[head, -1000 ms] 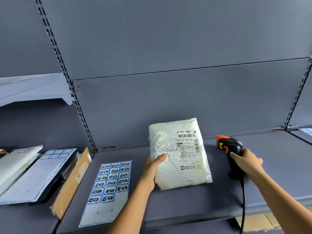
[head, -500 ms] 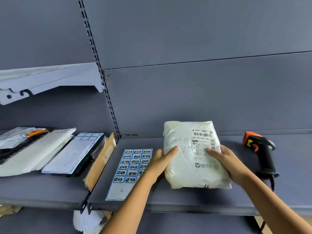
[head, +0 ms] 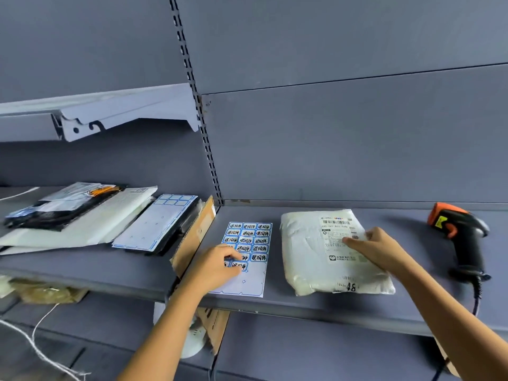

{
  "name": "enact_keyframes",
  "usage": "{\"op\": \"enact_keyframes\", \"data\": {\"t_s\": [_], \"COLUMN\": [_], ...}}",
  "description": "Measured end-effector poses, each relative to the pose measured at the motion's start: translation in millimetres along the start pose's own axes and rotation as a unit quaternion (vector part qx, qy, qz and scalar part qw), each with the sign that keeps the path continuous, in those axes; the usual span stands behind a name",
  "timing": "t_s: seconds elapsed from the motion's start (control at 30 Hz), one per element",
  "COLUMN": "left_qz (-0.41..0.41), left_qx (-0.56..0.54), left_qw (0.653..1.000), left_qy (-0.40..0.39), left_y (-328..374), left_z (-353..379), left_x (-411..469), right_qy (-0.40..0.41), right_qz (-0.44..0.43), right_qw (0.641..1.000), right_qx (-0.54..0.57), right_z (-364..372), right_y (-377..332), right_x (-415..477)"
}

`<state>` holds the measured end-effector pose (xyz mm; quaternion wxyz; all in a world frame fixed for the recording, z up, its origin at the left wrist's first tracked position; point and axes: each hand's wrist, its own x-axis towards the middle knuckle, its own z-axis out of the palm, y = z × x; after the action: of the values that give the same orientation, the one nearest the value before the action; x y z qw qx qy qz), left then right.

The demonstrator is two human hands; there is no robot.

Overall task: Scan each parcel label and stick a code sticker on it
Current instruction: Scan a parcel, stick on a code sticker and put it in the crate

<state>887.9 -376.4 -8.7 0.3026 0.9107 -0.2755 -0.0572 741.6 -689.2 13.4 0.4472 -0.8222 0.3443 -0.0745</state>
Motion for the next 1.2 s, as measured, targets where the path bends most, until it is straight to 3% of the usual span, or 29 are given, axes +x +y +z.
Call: {"op": "enact_keyframes", "data": {"t_s": [0.13,0.23,0.3,0.37,0.5,0.73,0.97,1.2], "left_qz": [0.019,0.036,0.046,0.047,0.039,0.044,0.055,0.050], "left_qx": [0.035,0.060,0.055,0.061,0.068,0.116,0.122,0.107], "left_qw": [0.999,0.998,0.997,0.997,0.997,0.992,0.989,0.992], "left_qy": [-0.007,0.000,0.004,0.010,0.021,0.040,0.055,0.045], "left_y": [-0.4,1.4,2.6,3.8,4.3,5.6,2.8,5.7], "left_z": [-2.1,-3.0,-1.2,0.3,2.0,4.6,9.2,5.7], "left_x": [-6.7,-8.2,-8.2,-8.5,-9.0,-10.3,-13.0,-13.1], "right_qy": [0.105,0.184,0.138,0.026,-0.102,-0.076,-0.046,-0.029], "right_qz": [-0.038,-0.231,-0.389,-0.482,-0.482,-0.505,-0.518,-0.536], "right_qw": [0.978,0.935,0.893,0.849,0.781,0.746,0.764,0.748], "right_qx": [-0.179,-0.197,-0.178,-0.215,-0.383,-0.427,-0.381,-0.391], "right_z": [8.0,23.6,42.8,68.6,122.4,137.0,138.1,138.5], "right_y": [-6.4,-24.8,-45.6,-66.3,-85.5,-81.8,-76.2,-75.5], "right_x": [-6.2,-14.9,-22.4,-29.9,-24.6,-20.0,-21.9,-23.6]}}
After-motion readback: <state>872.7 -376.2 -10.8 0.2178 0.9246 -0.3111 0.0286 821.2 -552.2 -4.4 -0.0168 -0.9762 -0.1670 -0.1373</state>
